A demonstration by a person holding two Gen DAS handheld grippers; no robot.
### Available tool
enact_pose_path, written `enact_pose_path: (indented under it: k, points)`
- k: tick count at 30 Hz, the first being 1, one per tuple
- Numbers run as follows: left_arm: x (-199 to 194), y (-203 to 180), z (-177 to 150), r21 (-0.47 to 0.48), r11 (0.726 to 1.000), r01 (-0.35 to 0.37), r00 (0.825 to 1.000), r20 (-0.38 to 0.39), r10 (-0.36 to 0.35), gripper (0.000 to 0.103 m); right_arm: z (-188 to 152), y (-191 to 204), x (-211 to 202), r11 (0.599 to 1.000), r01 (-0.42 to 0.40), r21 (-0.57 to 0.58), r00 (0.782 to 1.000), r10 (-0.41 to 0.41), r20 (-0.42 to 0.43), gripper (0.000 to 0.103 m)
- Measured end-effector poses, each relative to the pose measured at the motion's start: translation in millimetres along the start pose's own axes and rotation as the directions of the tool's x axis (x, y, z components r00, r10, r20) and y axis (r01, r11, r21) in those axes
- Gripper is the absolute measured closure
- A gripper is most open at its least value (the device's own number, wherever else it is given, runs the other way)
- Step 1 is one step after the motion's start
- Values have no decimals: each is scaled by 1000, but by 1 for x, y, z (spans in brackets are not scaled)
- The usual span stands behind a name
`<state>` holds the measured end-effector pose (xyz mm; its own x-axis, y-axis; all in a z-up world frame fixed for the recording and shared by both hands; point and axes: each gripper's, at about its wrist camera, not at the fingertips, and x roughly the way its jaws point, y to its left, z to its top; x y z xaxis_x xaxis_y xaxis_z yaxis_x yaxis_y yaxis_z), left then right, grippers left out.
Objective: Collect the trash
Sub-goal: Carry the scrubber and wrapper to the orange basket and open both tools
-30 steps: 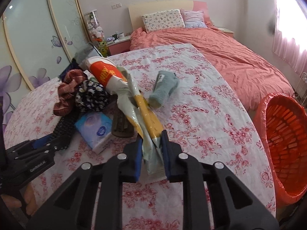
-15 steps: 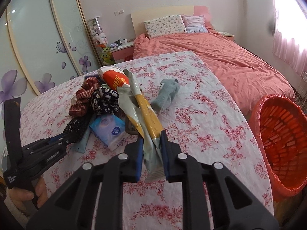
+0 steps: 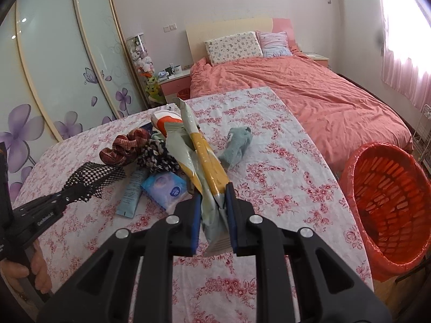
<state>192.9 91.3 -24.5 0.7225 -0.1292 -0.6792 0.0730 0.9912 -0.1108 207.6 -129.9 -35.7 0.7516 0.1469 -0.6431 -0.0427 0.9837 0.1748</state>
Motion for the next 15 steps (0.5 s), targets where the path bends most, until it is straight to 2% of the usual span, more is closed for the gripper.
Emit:
enact_pose_path:
  k: [5,15]
  points:
    - [-24,2,9,-8,1000,-2,998,56,3,95,3,2,-21,1000,-7,2,999,7,44,85]
    - [-65,-19,23,12,1000,28,989,148,-29,95,7,-8,-62,1000,0,26,993,-3,121,85]
